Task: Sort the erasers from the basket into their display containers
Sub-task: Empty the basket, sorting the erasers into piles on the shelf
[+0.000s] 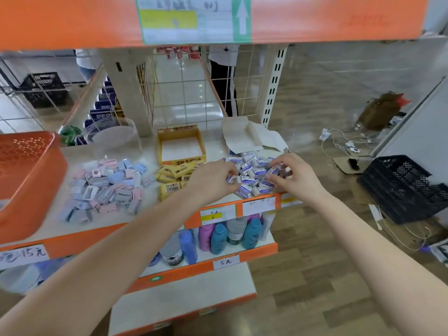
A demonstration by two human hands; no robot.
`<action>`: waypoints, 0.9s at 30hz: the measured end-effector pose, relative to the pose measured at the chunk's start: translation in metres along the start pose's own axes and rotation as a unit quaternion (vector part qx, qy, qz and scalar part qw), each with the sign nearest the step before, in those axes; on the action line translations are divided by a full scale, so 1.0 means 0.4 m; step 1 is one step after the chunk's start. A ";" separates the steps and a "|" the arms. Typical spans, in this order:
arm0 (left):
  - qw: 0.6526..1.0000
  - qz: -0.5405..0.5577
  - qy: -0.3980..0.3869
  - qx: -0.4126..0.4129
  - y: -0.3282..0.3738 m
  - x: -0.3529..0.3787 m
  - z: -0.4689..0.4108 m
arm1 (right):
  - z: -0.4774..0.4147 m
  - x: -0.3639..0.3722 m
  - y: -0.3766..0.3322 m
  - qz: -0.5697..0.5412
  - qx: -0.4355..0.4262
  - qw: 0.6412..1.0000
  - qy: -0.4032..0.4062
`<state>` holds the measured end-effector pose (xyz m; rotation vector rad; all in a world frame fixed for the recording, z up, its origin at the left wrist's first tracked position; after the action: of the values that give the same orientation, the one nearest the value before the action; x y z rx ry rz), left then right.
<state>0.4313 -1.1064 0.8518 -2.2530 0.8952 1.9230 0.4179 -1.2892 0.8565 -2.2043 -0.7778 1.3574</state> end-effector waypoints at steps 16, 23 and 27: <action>0.978 0.075 0.143 -0.130 -0.270 -0.197 0.141 | -0.098 0.233 -0.314 -0.071 -0.119 0.990 -0.010; 0.957 0.046 0.178 -0.223 -0.467 -0.282 0.257 | -0.088 0.403 -0.496 -0.083 -0.175 0.978 -0.082; 0.954 0.061 0.153 -0.250 -0.544 -0.304 0.314 | -0.069 0.504 -0.568 -0.076 -0.189 0.964 -0.169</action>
<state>0.4101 -0.8286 0.8644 -2.9081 0.6312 2.0767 0.4627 -0.9880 0.8770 -2.1469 -1.4048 1.6383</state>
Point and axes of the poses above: each hand's wrist, its own z-axis away from the middle knuckle, its own x-axis out of the palm, y = z × x, the point moved 9 cm from there along -z, towards the middle knuckle, and after that the axes turned 11 degrees about y, right-handed, at the moved point
